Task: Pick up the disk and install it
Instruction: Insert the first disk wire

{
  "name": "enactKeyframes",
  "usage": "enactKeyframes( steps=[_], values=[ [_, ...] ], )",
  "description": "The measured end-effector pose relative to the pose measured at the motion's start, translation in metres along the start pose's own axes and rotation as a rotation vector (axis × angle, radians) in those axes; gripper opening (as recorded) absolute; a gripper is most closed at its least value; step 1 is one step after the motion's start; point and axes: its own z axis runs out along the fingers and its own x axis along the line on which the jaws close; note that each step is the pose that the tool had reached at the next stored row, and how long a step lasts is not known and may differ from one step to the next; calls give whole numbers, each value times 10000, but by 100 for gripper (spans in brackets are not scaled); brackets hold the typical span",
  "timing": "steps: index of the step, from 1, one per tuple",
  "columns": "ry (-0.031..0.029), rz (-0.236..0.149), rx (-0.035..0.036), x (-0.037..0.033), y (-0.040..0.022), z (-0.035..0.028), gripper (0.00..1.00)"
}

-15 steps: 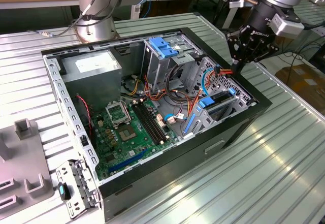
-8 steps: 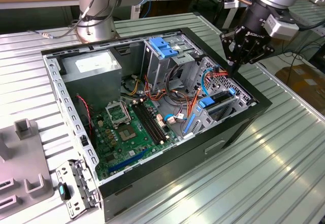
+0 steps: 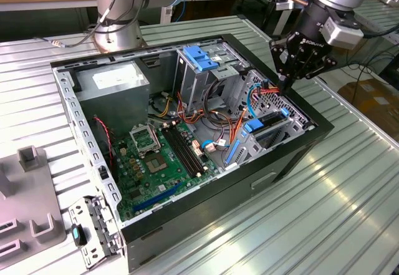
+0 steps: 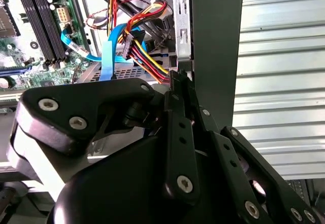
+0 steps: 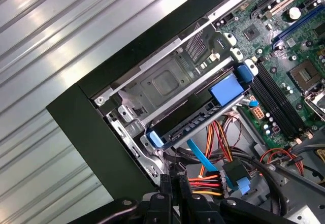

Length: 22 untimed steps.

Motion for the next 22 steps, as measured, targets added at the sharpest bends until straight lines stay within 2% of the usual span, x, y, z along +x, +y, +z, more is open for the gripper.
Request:
enactKeyframes(
  steps=[2,4,9,22],
  values=[
    [-1,3,1,0,0,-3,17],
    [-5,208,1,0,0,-4,17],
    [-26,1308,-6,0,1,-1,17],
    [-62,3202,-18,0,0,22,17]
  ],
)
